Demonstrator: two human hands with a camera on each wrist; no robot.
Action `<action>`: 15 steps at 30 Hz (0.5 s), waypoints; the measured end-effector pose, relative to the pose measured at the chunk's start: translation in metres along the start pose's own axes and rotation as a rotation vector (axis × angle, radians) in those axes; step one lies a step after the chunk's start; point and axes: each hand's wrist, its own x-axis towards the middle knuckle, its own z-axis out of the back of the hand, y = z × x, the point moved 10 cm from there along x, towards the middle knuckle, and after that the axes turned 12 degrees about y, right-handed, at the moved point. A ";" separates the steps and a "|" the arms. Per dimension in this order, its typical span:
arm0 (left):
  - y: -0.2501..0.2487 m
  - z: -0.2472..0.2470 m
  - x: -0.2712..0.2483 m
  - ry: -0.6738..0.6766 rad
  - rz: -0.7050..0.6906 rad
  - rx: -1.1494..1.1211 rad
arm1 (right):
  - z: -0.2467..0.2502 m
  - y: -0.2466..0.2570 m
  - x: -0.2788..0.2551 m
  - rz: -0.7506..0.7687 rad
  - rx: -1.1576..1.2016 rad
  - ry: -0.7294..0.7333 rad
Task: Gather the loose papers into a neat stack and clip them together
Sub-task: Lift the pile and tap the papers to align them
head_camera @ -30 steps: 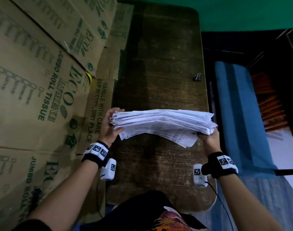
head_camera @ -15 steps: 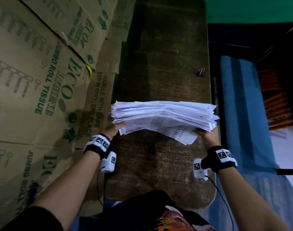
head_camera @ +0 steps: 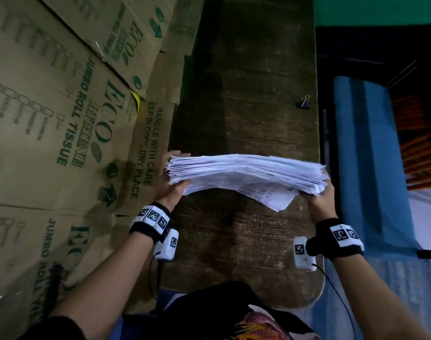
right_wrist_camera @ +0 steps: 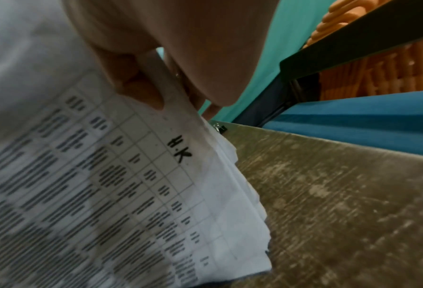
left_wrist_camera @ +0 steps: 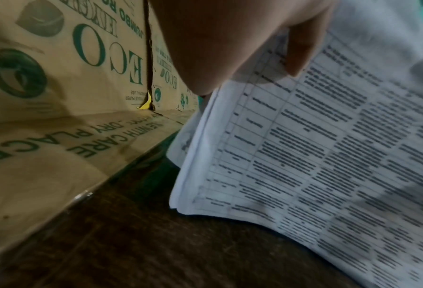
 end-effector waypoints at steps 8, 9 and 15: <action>0.023 0.002 0.014 0.161 0.112 -0.031 | -0.011 -0.021 0.006 -0.197 -0.038 0.004; 0.025 0.002 0.016 0.161 0.133 -0.046 | -0.013 -0.018 0.006 -0.199 -0.022 0.009; 0.013 -0.005 0.024 -0.162 0.206 -0.035 | -0.034 -0.004 0.008 -0.170 0.017 0.010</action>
